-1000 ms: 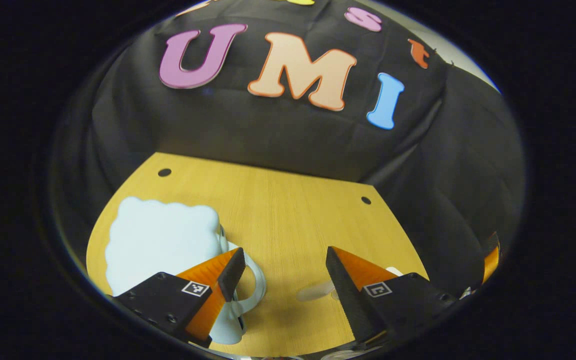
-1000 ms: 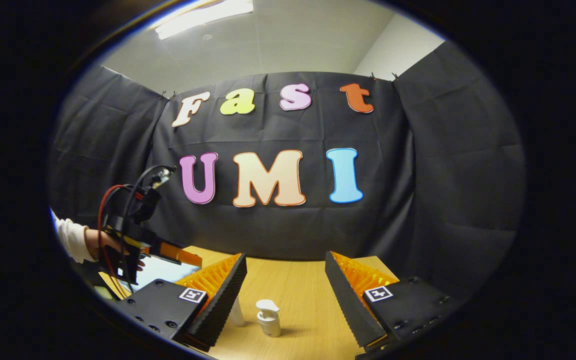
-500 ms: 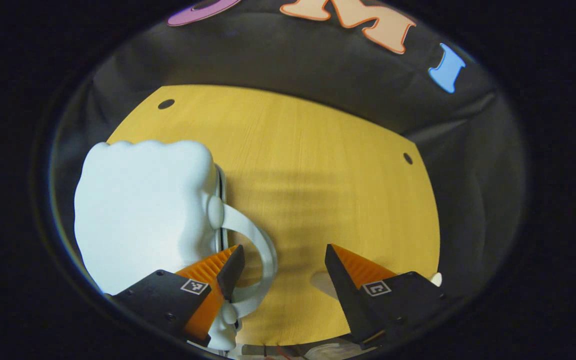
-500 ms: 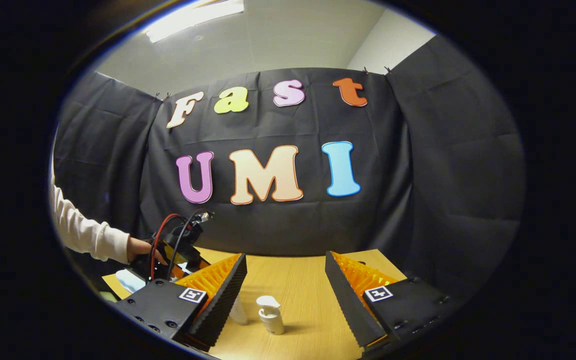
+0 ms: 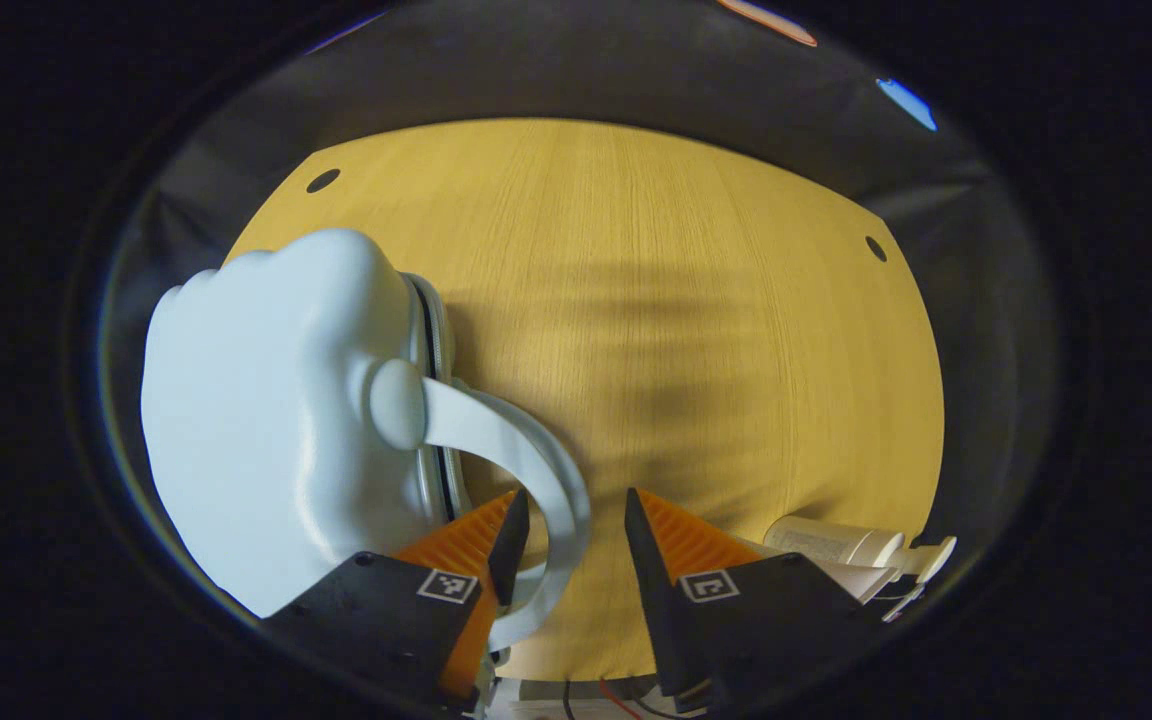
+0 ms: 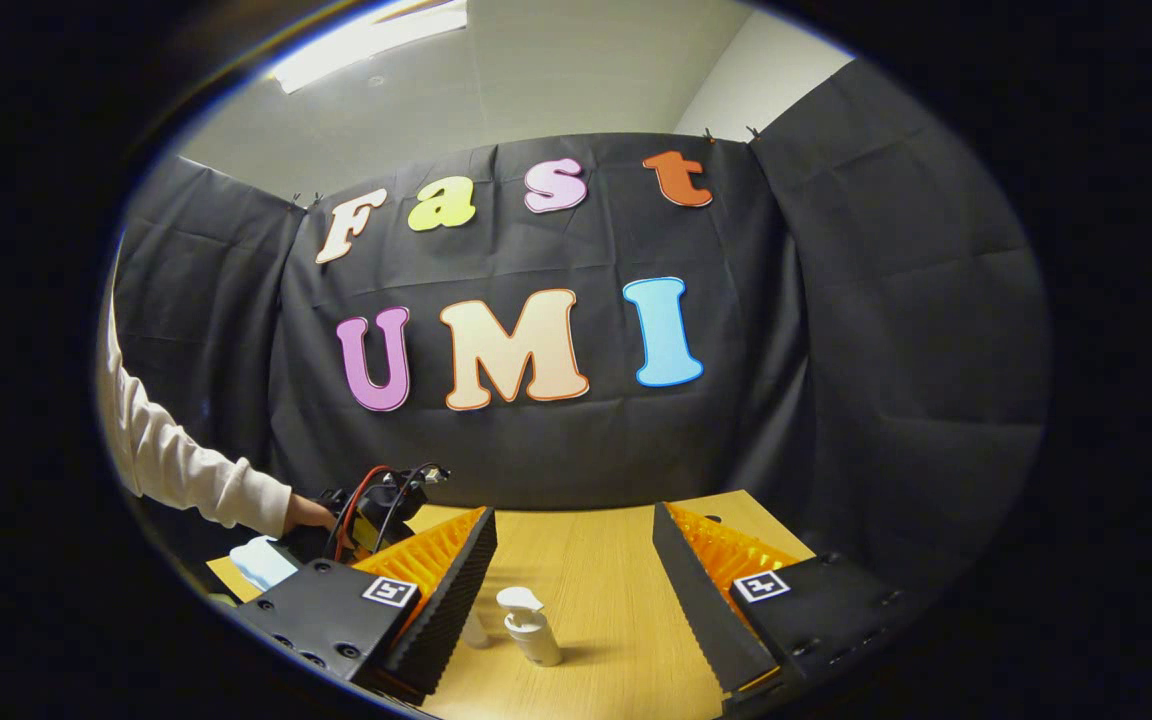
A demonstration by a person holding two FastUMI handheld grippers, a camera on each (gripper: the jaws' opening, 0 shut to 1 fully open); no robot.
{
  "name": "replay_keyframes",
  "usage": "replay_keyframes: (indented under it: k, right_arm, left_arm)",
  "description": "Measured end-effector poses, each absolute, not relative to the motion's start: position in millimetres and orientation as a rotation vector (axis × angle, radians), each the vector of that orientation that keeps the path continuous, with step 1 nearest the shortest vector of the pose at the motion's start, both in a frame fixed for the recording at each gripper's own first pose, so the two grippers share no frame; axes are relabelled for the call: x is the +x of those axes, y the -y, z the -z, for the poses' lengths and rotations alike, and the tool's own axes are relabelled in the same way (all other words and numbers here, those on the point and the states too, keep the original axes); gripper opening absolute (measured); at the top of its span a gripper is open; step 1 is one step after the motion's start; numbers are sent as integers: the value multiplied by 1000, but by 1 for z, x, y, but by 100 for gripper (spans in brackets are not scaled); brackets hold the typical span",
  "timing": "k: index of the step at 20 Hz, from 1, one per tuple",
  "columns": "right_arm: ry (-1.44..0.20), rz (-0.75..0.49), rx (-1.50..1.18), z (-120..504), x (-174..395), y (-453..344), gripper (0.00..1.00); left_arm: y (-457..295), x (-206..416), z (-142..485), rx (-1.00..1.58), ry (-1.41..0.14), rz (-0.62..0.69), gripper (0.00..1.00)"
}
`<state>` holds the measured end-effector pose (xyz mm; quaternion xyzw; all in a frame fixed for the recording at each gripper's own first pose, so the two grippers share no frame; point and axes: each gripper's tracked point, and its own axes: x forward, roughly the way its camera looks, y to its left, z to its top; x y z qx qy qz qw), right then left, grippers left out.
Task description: First open the suitcase, pack the skin care products into it, and then close the suitcase.
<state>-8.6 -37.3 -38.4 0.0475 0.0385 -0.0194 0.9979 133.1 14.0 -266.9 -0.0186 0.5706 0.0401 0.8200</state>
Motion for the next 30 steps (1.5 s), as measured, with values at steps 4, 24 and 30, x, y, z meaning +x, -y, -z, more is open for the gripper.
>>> replay_keyframes:
  k: [4,24,30]
  right_arm:
    - [-82,35,94,38,-11,39,98]
    - [-73,-86,85,37,9,-25,98]
    - [-52,-115,64,29,20,-49,98]
  left_arm:
    - [-20,127,283,-67,-1254,-105,27]
    - [-54,109,91,-276,-1025,41,0]
    - [-160,65,25,-237,-954,-36,0]
